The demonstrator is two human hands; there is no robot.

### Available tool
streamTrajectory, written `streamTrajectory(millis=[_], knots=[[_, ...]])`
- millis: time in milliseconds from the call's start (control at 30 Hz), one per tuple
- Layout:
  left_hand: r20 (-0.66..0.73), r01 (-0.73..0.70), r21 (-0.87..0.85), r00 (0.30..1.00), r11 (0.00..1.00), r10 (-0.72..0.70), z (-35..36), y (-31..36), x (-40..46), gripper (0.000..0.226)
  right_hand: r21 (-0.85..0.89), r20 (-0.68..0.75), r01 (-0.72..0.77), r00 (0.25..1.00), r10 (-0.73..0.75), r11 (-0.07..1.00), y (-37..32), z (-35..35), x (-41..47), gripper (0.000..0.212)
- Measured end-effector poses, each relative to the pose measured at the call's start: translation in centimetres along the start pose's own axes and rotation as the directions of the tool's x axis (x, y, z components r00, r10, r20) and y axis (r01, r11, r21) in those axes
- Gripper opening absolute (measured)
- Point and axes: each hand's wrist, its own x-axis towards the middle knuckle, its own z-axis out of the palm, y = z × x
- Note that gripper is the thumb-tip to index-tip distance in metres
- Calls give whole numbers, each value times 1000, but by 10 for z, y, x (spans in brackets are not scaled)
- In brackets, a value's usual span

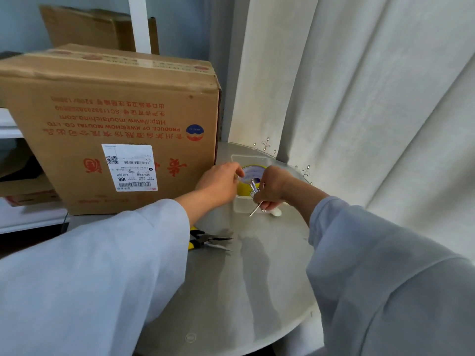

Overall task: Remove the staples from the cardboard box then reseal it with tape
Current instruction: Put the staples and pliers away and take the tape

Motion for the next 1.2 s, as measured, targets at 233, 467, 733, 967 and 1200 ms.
streamTrajectory(millis=[233, 467, 733, 967, 1200], knots=[[89, -4, 67, 996, 998, -2, 18, 7, 32, 28, 99, -192, -4, 981, 23, 995, 8, -26, 19, 12], [91, -69, 229, 995, 971, 49, 31, 10, 45, 15, 108, -294, 29, 956, 4, 994, 7, -24, 41, 18], [99, -116, 372, 991, 921, 85, 21, 32, 36, 24, 63, -374, 49, 927, -22, 997, 4, -42, 21, 18], [-36, -172, 274, 981, 946, 189, -14, 56, 6, 20, 103, -448, 89, 893, -34, 991, -3, -65, -12, 20], [111, -152, 134, 984, 979, 138, -12, 61, -40, 21, 102, -379, 58, 925, -15, 993, -3, -65, -36, 7]])
